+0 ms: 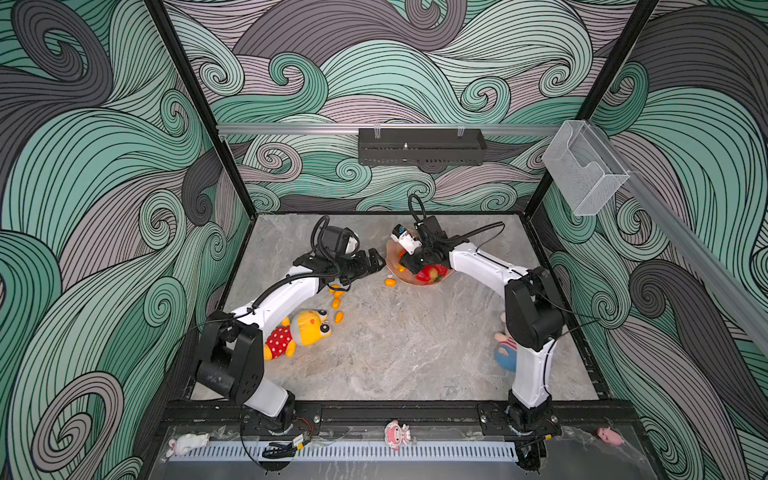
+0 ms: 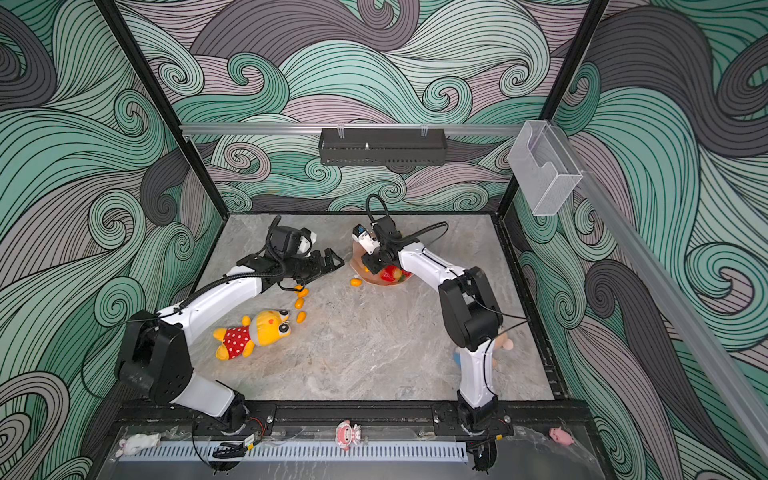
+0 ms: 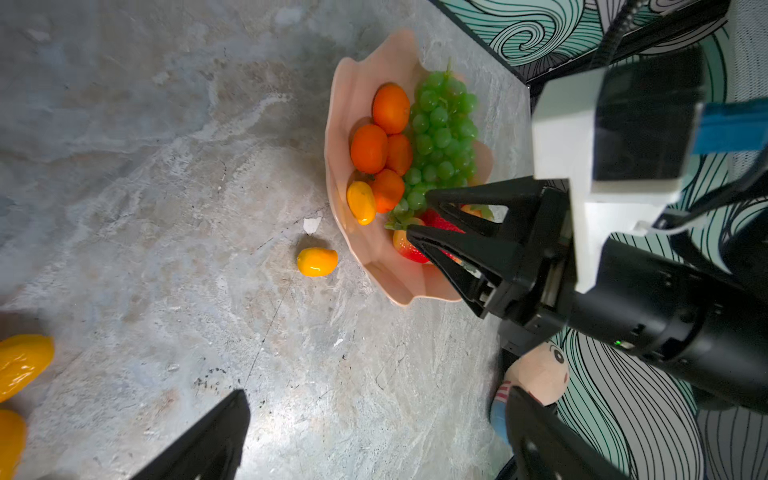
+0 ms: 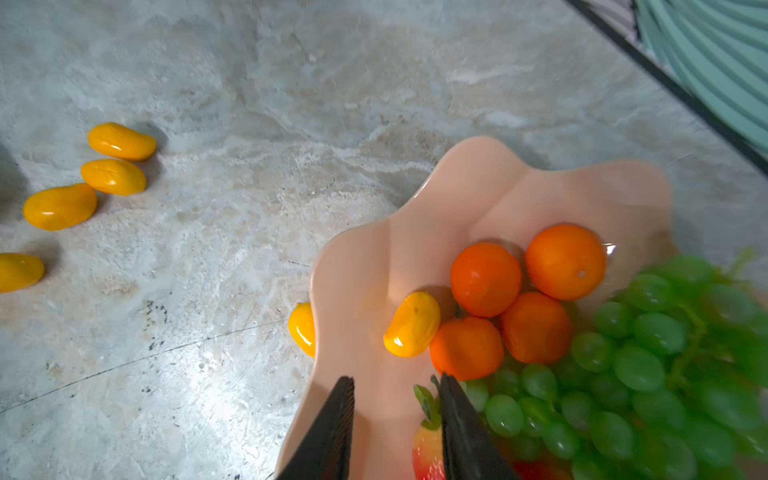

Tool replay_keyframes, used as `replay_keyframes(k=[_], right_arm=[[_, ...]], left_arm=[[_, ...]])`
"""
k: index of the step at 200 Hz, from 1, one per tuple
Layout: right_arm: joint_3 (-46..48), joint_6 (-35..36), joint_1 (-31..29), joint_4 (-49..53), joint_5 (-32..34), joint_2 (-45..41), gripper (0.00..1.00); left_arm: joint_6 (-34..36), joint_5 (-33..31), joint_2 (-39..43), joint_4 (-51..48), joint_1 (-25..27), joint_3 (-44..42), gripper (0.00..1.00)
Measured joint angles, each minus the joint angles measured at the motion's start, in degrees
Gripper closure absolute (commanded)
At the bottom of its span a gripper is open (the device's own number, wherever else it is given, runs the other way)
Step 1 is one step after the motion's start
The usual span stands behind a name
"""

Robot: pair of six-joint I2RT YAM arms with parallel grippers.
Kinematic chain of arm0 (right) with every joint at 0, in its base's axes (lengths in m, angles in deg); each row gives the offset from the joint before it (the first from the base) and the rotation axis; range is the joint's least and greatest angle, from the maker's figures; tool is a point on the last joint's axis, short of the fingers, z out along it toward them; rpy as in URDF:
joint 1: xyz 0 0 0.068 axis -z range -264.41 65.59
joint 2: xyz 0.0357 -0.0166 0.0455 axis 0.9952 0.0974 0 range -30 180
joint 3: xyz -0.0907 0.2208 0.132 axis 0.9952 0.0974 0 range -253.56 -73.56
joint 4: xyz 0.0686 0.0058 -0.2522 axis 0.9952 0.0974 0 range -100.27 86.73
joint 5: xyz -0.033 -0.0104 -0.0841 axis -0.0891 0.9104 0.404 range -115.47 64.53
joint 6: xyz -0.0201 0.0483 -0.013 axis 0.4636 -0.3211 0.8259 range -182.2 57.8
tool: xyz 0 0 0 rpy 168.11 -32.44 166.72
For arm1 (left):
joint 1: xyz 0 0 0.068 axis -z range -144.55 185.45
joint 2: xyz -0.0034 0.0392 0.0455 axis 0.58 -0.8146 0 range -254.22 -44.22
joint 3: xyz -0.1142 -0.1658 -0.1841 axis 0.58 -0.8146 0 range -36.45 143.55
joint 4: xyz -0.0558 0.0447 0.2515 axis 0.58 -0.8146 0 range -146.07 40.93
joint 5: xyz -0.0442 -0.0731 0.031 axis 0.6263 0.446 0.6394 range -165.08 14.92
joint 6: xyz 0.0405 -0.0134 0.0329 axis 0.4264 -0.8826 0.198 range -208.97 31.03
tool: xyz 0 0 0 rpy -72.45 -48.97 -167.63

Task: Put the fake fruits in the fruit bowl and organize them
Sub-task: 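Lower the yellow fruit into the bowl and open the right gripper, then move the open right gripper to the yellow fruit lying beside the bowl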

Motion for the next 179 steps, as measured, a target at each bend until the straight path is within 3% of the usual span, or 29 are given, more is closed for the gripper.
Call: replay_keyframes(k=[80, 117, 146, 179], right_arm=[[13.73, -6.36, -12.39, -3.76, 11.23, -14.56, 0.77], [17.77, -14.49, -16.28, -3.26, 16.52, -20.59, 0.73], [17.22, -19.5, -16.35, 0.35, 18.32, -21.4, 0.74], [15.28, -20.44, -16.26, 5.4, 17.35, -17.97, 0.76]], left_arm=[[1.4, -3.82, 18.38, -6.45, 1.05, -10.82, 0.01], [0.9, -6.51, 27.15, -7.72, 1.05, -19.23, 0.01], [0.48, -8.11, 31.15, -8.33, 1.05, -22.73, 0.01], [0.07, -9.22, 30.67, -8.26, 1.05, -22.86, 0.01]])
